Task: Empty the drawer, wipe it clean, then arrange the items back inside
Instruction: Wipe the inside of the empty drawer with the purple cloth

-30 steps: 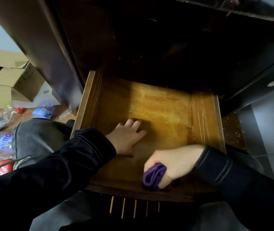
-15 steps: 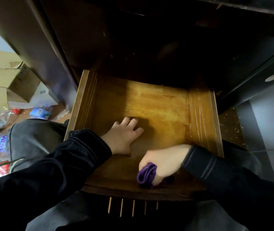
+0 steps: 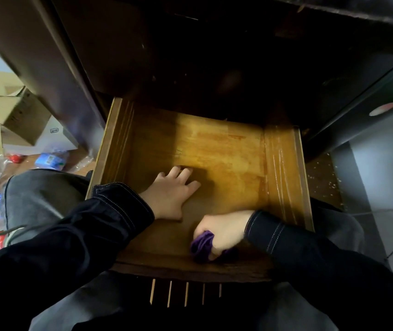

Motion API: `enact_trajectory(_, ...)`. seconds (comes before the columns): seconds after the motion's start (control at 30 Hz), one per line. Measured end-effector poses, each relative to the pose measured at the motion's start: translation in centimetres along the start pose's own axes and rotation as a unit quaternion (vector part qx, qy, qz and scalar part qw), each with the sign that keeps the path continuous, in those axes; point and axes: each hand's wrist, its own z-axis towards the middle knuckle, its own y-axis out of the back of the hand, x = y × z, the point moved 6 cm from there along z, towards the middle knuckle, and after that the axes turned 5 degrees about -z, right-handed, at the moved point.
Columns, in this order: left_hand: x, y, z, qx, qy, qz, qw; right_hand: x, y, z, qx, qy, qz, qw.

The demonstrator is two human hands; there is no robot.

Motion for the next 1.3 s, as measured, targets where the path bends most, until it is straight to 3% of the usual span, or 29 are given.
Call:
enact_trajectory(0.2,-0.1,0.0,0.0,-0.002,0.000,0.006,1.000,0.4,2.1,-3.5,0.027,0.070,0.049,0.996)
enact_trajectory(0.4,-0.1,-0.1,0.1,-0.001,-0.004,0.005,1.000,0.4,0.4,-2.1,-0.013,0.005,-0.018,1.000)
enact_trajectory(0.57,0.0,-0.2,0.2,0.000,-0.002,0.008,1.000,2.2,1.7,-5.2,-0.045,0.070,0.022,0.996)
enact_trajectory(0.77,0.0,-0.2,0.1,-0.002,-0.003,0.006,1.000,0.8,1.9,-7.5,0.012,0.024,0.022,0.999)
enact_trajectory(0.93,-0.1,-0.3,0.2,-0.015,-0.001,0.008,1.000,5.1,1.9,-3.4,-0.053,0.069,0.013,0.996)
enact_trajectory(1.13,-0.2,-0.3,0.1,0.004,-0.001,-0.001,1.000,-0.3,1.4,-6.4,0.002,-0.011,0.012,1.000)
enact_trajectory(1.3,-0.2,-0.2,0.0,0.007,0.002,0.001,1.000,0.7,1.0,-3.7,0.017,-0.034,-0.032,0.999)
